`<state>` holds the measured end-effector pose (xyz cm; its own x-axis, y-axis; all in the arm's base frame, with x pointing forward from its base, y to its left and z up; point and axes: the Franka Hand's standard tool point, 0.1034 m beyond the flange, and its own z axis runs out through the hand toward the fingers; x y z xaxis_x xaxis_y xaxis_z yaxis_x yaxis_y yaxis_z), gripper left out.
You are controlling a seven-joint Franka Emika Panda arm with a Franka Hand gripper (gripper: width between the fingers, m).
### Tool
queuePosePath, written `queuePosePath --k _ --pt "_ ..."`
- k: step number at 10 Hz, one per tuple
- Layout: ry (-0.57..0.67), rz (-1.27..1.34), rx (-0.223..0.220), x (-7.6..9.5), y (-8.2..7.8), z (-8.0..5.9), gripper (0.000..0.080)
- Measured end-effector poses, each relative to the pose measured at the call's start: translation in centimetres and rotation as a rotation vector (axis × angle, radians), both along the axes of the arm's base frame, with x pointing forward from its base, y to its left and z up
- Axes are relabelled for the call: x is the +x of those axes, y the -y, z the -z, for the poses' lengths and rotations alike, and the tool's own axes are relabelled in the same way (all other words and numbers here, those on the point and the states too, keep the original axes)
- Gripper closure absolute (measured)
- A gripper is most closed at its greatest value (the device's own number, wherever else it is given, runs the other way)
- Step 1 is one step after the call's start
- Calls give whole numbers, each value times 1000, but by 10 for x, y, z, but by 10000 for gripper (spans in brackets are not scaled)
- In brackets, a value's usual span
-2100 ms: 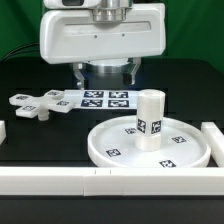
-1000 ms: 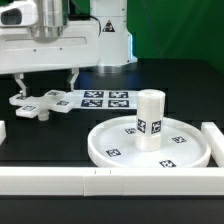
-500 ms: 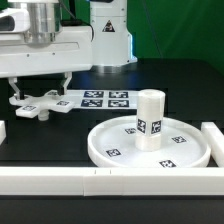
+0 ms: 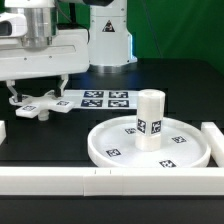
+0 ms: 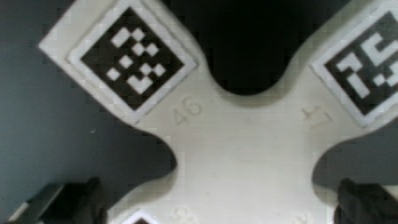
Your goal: Assemble round table
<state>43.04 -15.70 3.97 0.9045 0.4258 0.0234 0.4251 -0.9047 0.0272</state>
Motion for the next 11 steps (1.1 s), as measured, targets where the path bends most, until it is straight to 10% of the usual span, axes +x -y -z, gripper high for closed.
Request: queuePosePath --k 10,11 --pt "-34 0 7 -10 -2 16 150" --pt "-36 -1 8 -10 -2 17 275"
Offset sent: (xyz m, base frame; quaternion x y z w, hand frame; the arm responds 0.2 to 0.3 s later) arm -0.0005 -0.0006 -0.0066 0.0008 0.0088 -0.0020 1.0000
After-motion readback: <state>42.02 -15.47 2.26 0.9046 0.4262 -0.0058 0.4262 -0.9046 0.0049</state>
